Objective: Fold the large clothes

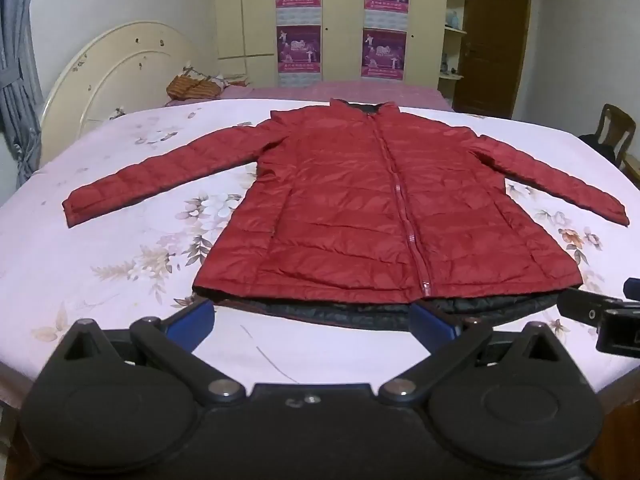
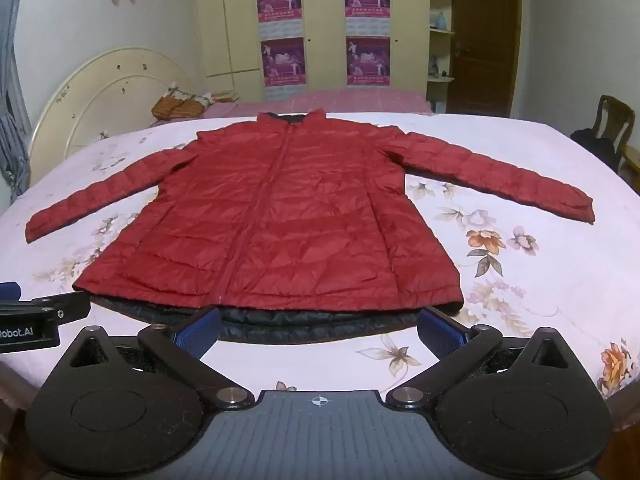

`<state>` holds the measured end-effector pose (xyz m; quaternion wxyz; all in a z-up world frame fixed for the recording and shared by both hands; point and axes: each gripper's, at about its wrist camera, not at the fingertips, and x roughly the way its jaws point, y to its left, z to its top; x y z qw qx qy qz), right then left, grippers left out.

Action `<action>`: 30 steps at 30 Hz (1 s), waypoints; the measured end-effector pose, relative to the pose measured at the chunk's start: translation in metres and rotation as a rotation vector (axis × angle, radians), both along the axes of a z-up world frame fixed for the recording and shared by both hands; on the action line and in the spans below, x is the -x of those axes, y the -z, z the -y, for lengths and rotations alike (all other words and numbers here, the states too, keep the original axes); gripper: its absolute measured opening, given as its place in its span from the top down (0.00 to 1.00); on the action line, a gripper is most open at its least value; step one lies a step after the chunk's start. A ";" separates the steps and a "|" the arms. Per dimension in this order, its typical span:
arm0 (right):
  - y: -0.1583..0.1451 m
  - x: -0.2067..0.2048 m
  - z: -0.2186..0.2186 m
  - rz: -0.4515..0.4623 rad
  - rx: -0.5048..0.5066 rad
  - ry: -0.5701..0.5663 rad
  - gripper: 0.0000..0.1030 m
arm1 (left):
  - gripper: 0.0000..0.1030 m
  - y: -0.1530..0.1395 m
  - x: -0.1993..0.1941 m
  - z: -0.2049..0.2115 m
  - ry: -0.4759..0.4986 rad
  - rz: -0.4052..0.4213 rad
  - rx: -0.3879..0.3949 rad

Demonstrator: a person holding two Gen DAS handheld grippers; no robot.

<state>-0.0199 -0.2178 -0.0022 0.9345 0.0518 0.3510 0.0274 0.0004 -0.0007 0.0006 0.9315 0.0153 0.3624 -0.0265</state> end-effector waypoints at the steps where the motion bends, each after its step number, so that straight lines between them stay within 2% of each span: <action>1: 0.000 0.000 0.000 -0.006 -0.003 0.000 0.00 | 0.00 0.000 0.000 0.000 0.007 0.001 0.008; 7: 0.000 -0.003 -0.002 -0.004 -0.002 -0.003 0.00 | 0.00 -0.003 0.000 -0.010 0.040 0.006 0.051; 8: 0.000 -0.004 -0.002 -0.007 -0.001 -0.003 0.00 | 0.00 -0.001 0.001 -0.004 -0.031 0.007 -0.007; 9: -0.001 -0.003 -0.002 -0.006 0.000 -0.002 0.00 | 0.00 -0.002 0.001 -0.004 -0.032 0.010 -0.010; 30: 0.002 -0.004 -0.001 -0.003 0.001 -0.002 0.00 | 0.00 0.003 0.001 -0.003 -0.024 0.000 0.003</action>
